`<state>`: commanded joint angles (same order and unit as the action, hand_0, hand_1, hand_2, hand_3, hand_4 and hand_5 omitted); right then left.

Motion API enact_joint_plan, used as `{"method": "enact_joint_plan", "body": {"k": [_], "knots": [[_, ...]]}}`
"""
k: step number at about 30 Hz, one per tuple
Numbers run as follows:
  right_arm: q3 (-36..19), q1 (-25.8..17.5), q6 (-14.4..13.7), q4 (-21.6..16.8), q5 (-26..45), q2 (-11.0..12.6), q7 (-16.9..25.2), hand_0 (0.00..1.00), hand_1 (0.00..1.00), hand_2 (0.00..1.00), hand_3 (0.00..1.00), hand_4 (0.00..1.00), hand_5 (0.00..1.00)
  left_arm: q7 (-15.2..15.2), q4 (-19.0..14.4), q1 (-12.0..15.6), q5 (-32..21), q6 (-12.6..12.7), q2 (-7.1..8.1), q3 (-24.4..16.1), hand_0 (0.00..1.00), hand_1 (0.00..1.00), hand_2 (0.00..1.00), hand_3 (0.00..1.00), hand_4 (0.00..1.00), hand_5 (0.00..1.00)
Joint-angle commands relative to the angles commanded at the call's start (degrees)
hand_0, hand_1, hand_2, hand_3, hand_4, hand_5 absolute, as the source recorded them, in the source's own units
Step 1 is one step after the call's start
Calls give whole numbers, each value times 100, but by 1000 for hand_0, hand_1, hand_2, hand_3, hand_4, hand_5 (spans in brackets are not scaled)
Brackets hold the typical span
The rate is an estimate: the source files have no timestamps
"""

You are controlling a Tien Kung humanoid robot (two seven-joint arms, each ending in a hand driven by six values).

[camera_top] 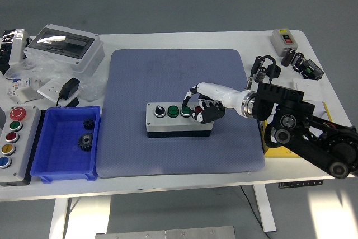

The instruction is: Pick up the button,place it on the desk,press the button,press the button

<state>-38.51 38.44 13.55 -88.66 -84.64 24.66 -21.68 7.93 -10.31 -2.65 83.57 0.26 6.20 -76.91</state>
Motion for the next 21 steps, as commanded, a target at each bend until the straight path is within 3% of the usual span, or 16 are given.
{"method": "enact_joint_plan", "body": {"k": [6,10,14,17,18,21], "knots": [[-606,-247,20,-486,242,153,180,2,35,150,664,494,155,1,0,9,-17,4,-6,8,626,595,492,608,675,509],[-1107,-655,-307,-556,566,46,567,2,35,150,664,494,155,-1,0,17,-26,4,-21,18,626,595,492,608,675,509],[-1576,-1136,-962,-632,534,-177,1090,2,34,149,661,495,159,-9,0,40,-9,8,-55,-1,626,595,494,608,676,509],[-1716,-1479,-1630,-661,226,-369,1545,2,34,149,661,495,159,-19,0,54,33,12,-77,-34,626,595,494,608,676,509],[-1754,-1595,-1836,-654,149,-431,1695,2,34,166,678,487,428,-26,0,54,51,13,-81,-45,626,595,494,608,676,511],[-1836,-1905,-2472,-616,-24,-568,2129,2,34,166,678,487,428,-50,0,48,87,15,-86,-66,626,595,494,608,676,511]]}}
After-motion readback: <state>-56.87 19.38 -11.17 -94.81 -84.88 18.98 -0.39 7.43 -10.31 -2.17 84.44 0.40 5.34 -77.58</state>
